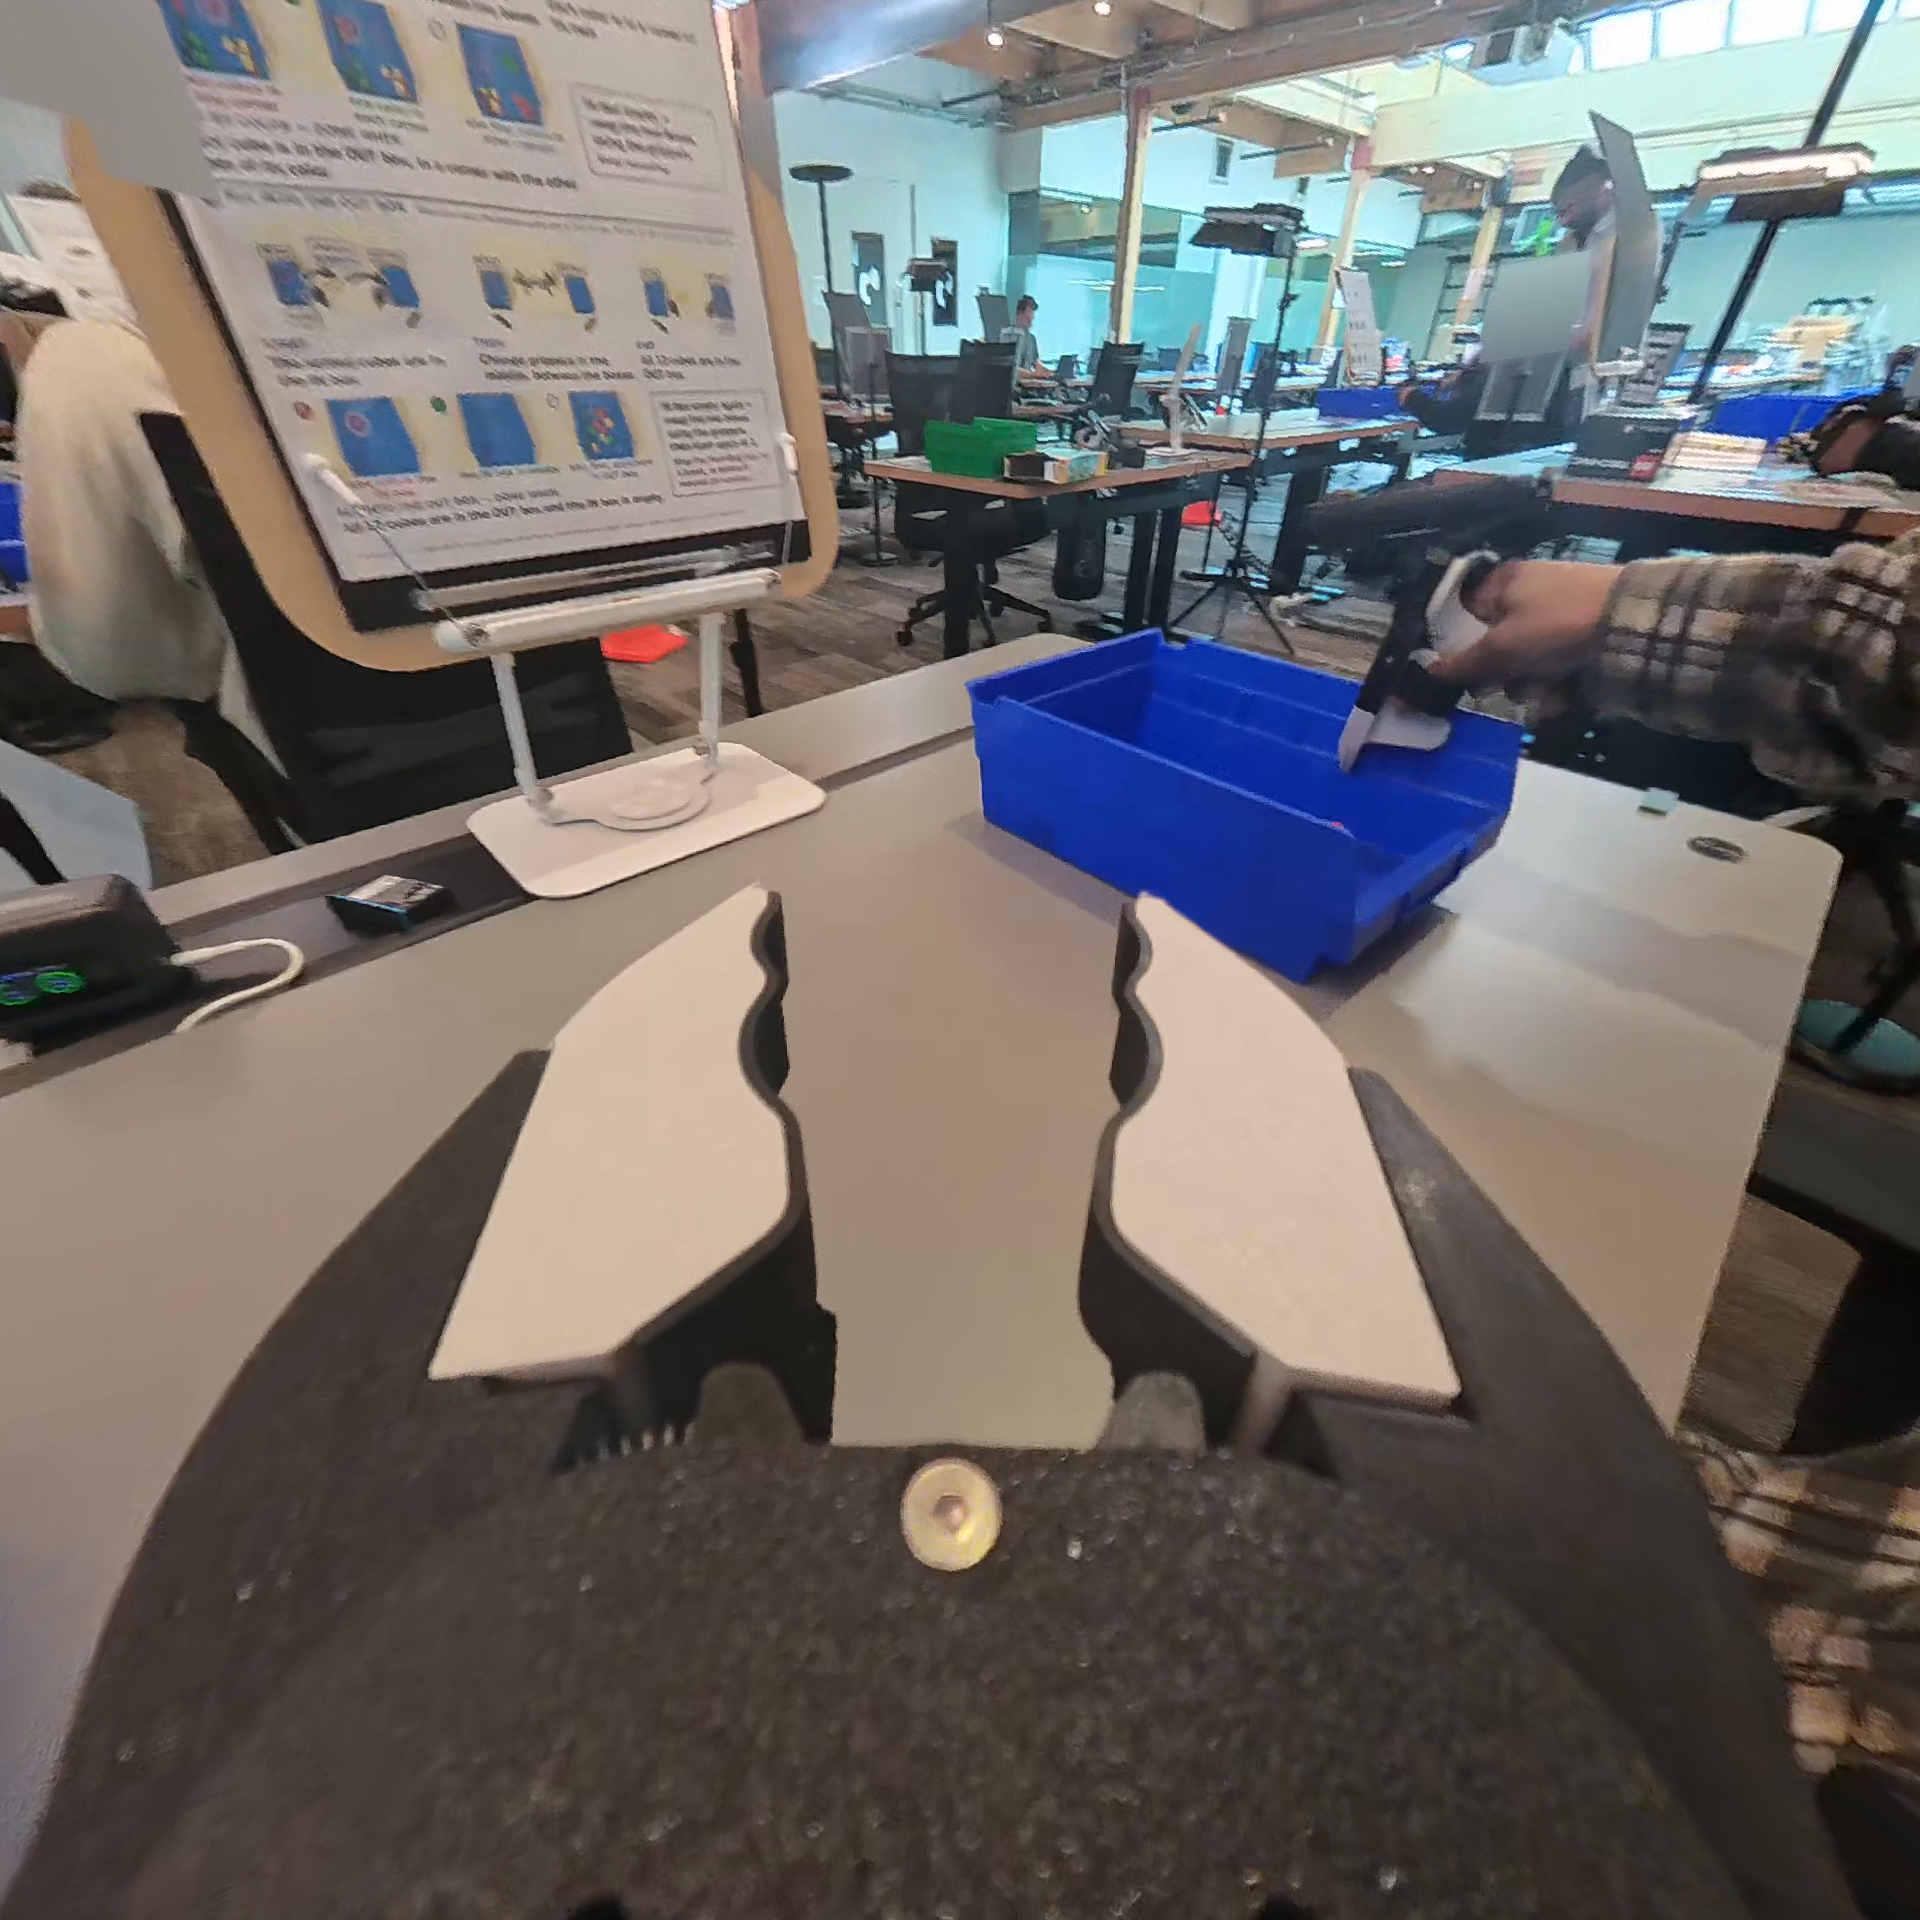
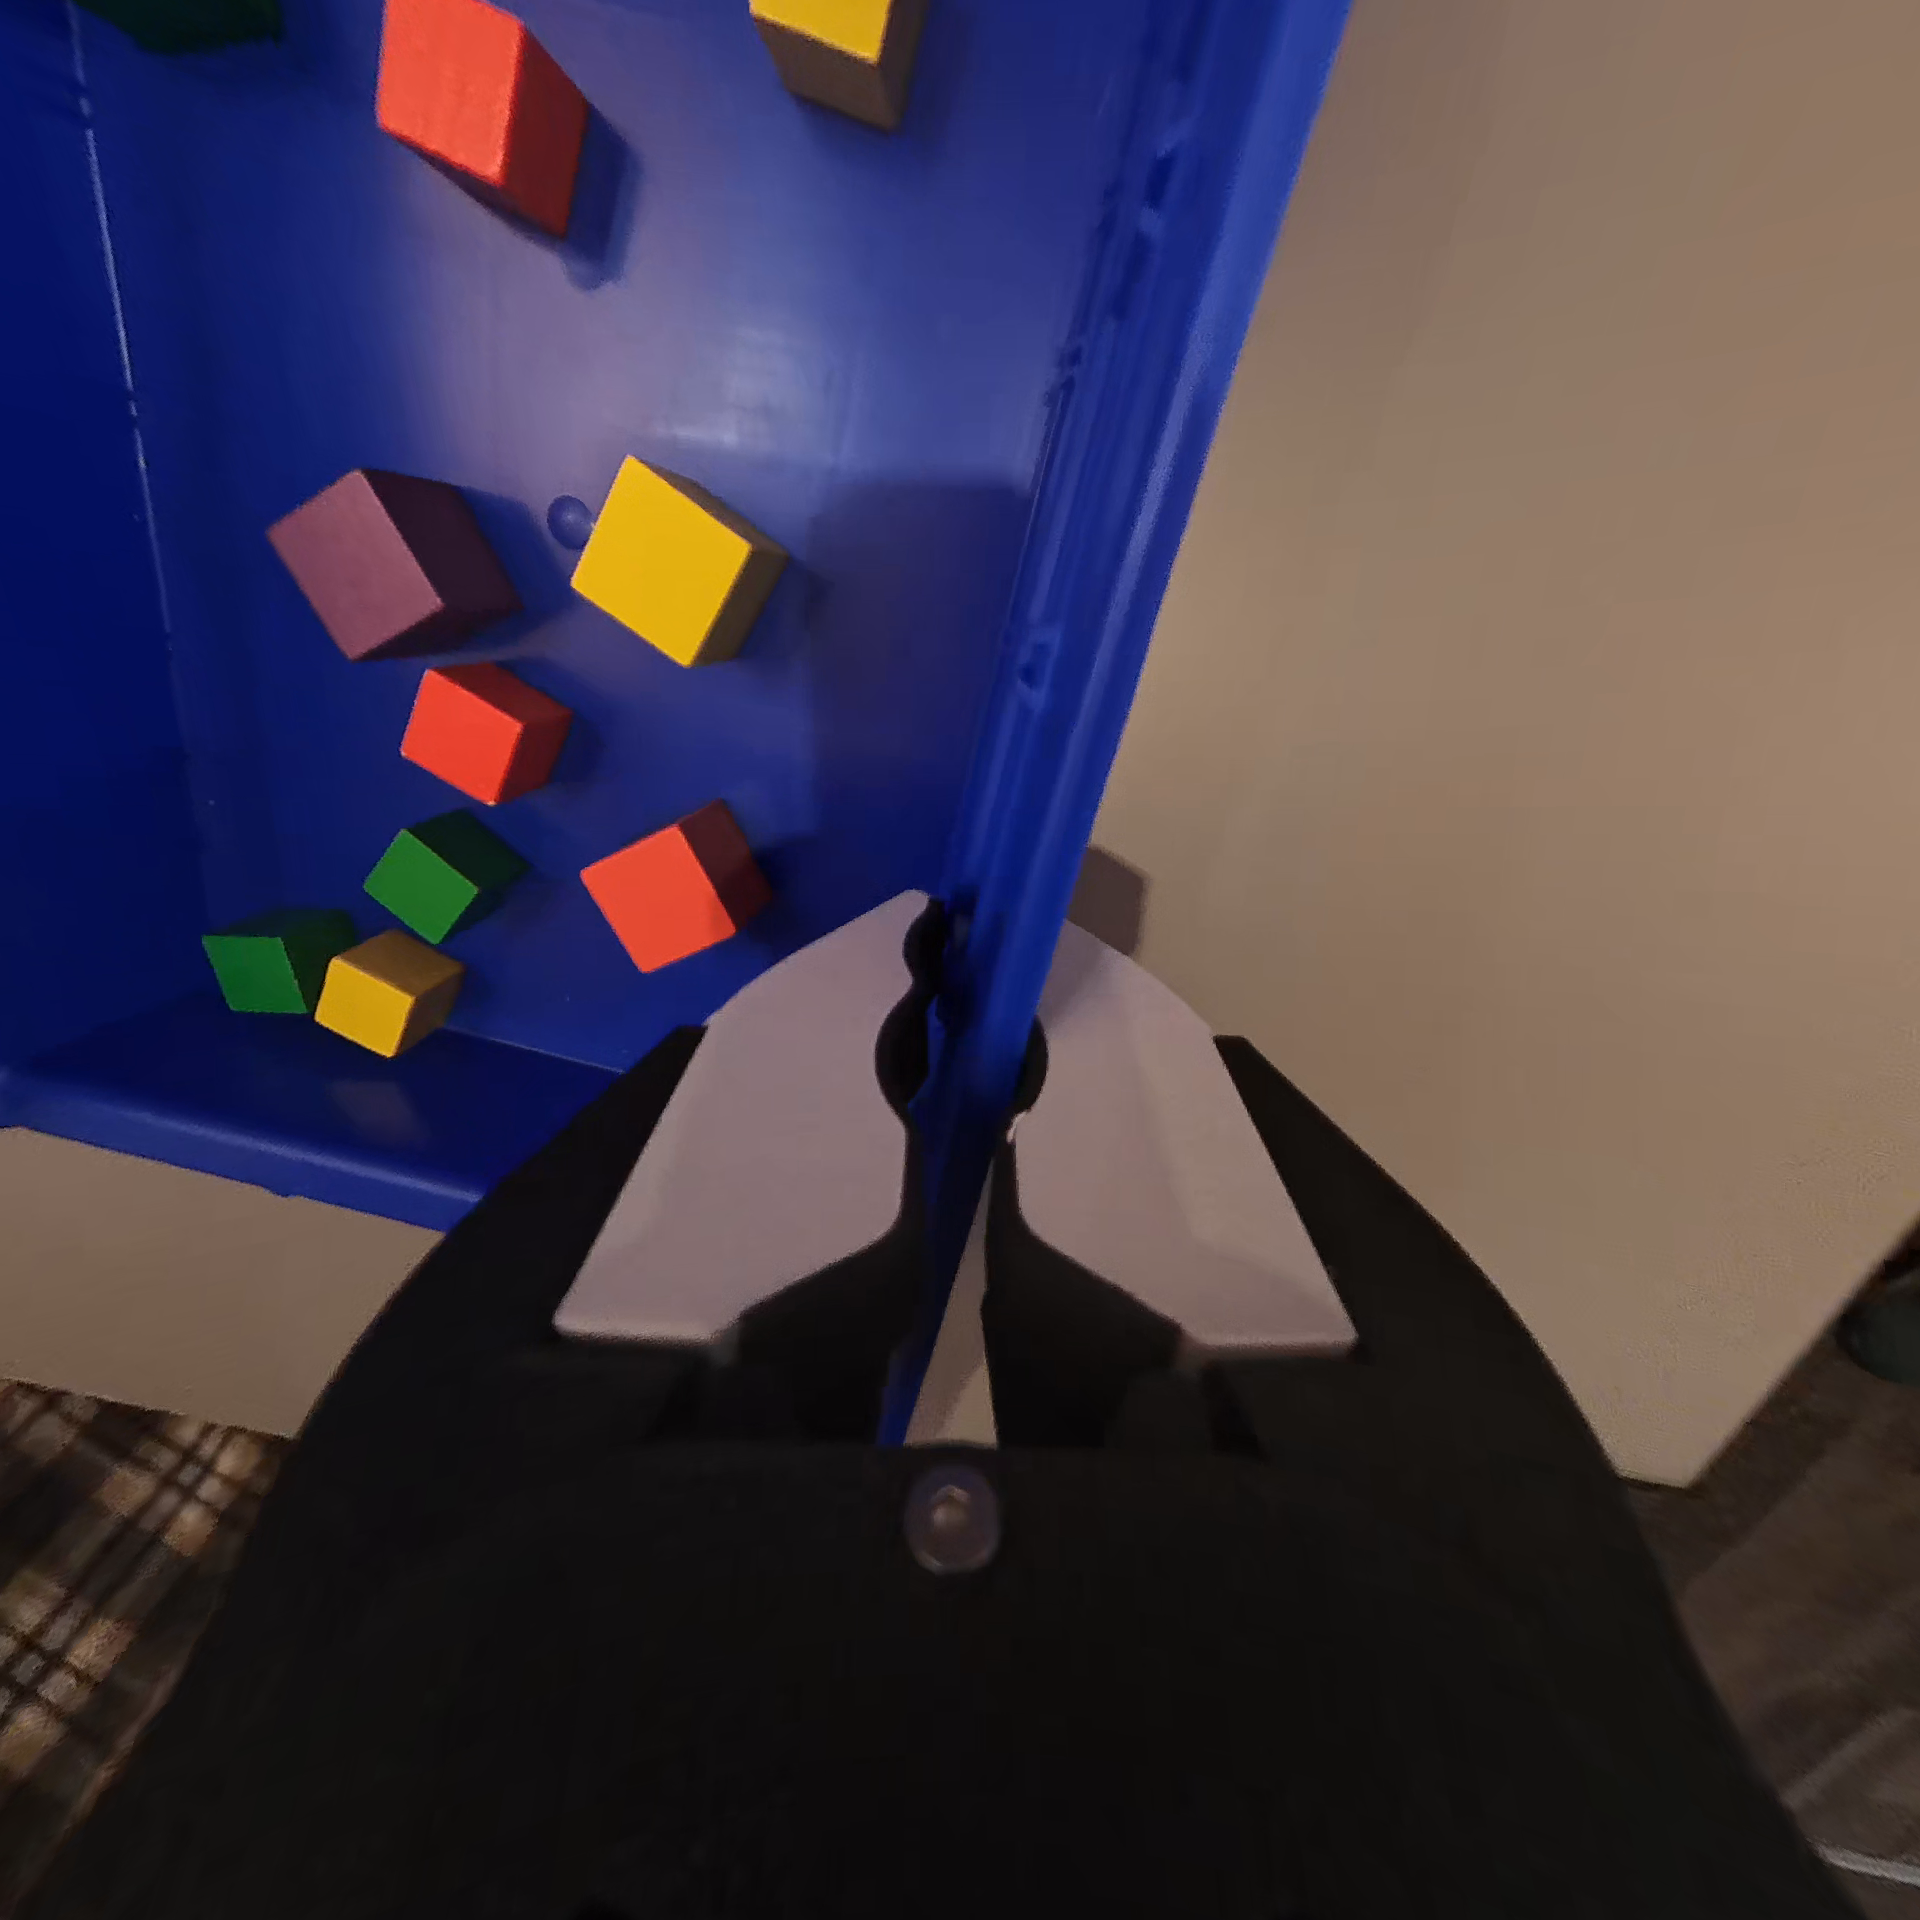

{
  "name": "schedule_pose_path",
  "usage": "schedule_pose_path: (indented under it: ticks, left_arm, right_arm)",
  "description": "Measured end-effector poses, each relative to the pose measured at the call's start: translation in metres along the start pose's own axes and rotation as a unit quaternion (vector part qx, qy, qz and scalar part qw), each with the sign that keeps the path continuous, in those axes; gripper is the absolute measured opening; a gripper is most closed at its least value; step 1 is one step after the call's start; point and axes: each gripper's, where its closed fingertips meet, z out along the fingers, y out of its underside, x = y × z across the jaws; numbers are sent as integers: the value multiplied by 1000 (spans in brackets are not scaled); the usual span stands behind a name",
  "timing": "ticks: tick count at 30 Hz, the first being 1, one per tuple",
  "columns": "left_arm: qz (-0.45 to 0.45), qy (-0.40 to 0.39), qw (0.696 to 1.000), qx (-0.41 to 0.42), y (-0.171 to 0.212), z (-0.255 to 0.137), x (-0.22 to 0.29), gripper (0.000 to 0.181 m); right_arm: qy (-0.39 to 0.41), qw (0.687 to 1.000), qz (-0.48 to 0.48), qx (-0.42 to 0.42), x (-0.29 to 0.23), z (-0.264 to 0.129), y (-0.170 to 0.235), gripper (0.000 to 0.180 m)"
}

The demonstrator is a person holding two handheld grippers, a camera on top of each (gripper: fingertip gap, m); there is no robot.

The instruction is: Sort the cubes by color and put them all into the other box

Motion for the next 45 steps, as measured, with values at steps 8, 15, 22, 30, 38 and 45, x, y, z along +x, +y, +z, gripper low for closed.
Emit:
schedule_pose_path:
  ticks: [8, 15, 22, 30, 38, 45]
  left_arm:
    - [7, -51, 999, 2, -11, -27, -24, 60]
    - [-1, -89, 996, 16, -19, -50, -48, 60]
    - [-16, -110, 993, 26, -21, -64, -68, 60]
    - [-40, -121, 991, 29, -18, -75, -82, 60]
    - [-56, -134, 988, 46, -24, -93, -94, 60]
    - [-57, -140, 987, 55, -28, -101, -98, 60]
  right_arm:
    - [-7, 1000, -29, -9, -122, 13, -10, 7]
    - [-20, 998, -50, -27, -225, 26, -29, 7]
    - [-68, 996, -58, -27, -325, 40, -58, 8]
    - [-95, 994, -41, -20, -403, 49, -74, 8]
    - [-130, 991, -19, -21, -452, 52, -69, 12]
    - [-144, 989, -34, -22, -472, 53, -70, 17]
